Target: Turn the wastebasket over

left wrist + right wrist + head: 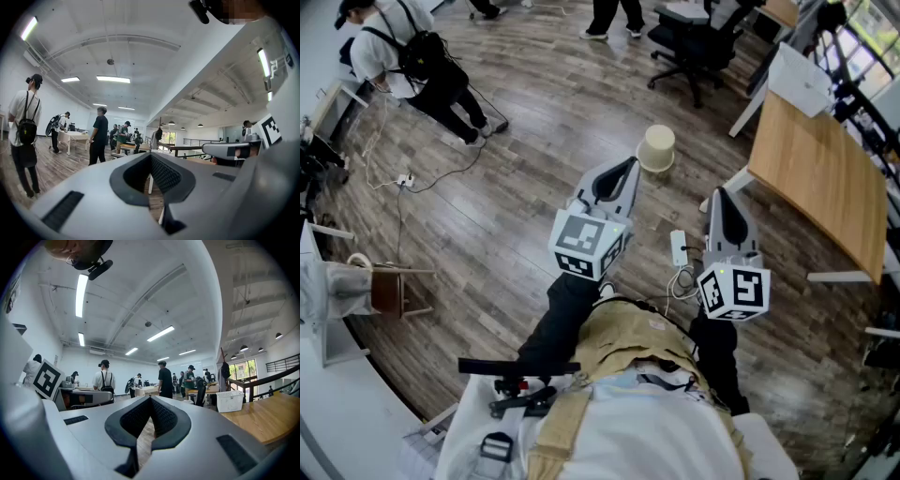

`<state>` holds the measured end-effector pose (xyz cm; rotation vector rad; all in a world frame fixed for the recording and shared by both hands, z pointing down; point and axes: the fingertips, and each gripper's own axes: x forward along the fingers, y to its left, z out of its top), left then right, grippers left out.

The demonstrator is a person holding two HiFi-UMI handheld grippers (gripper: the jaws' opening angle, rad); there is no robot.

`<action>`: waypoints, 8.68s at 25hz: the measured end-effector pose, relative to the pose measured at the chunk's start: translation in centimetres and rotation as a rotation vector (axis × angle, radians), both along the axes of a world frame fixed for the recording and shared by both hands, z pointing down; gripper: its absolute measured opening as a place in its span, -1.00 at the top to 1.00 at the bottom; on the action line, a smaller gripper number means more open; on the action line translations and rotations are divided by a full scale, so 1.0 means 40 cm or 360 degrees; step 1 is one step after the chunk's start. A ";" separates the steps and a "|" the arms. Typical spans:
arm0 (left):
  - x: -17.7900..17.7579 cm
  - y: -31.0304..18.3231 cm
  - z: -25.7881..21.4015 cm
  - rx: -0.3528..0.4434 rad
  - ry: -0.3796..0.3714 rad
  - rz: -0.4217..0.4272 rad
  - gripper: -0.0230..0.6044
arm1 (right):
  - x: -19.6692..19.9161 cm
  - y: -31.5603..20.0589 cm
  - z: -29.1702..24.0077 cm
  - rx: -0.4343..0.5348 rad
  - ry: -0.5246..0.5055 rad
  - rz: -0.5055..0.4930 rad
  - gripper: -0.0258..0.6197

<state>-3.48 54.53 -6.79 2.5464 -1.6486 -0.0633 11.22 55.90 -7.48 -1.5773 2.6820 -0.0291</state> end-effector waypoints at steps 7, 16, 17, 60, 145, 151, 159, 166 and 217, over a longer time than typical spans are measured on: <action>-0.011 -0.003 0.015 -0.0020 0.0011 0.0007 0.93 | -0.020 -0.005 0.008 -0.0019 0.0001 -0.0009 0.86; -0.044 -0.002 0.031 -0.0037 0.0030 0.0015 0.93 | -0.071 -0.005 0.036 -0.0083 -0.0005 -0.0048 0.86; -0.050 -0.001 0.034 -0.0039 0.0032 0.0017 0.93 | -0.079 -0.004 0.041 -0.0088 -0.0005 -0.0048 0.86; -0.100 -0.459 0.177 -0.0187 0.0036 0.0011 0.93 | -0.096 -0.481 0.185 -0.0205 0.0018 -0.0008 0.86; -0.123 -1.437 0.899 -0.1300 0.0112 0.0141 0.93 | -0.146 -1.456 0.922 -0.1409 0.0034 0.0096 0.86; -0.153 -1.413 1.034 -0.1488 -0.0007 0.0289 0.93 | -0.132 -1.422 1.030 -0.1574 0.0008 0.0140 0.86; -0.180 -1.502 1.222 -0.1595 -0.0081 0.0197 0.93 | -0.076 -1.465 1.230 -0.1757 0.0056 0.0061 0.86; -0.170 -1.524 1.391 -0.1685 -0.0073 0.0263 0.93 | -0.021 -1.514 1.424 -0.1883 0.0112 0.0007 0.86; -0.050 -1.743 2.625 -0.2413 0.0012 0.0097 0.93 | 0.107 -1.804 2.655 -0.2457 -0.0157 0.0213 0.86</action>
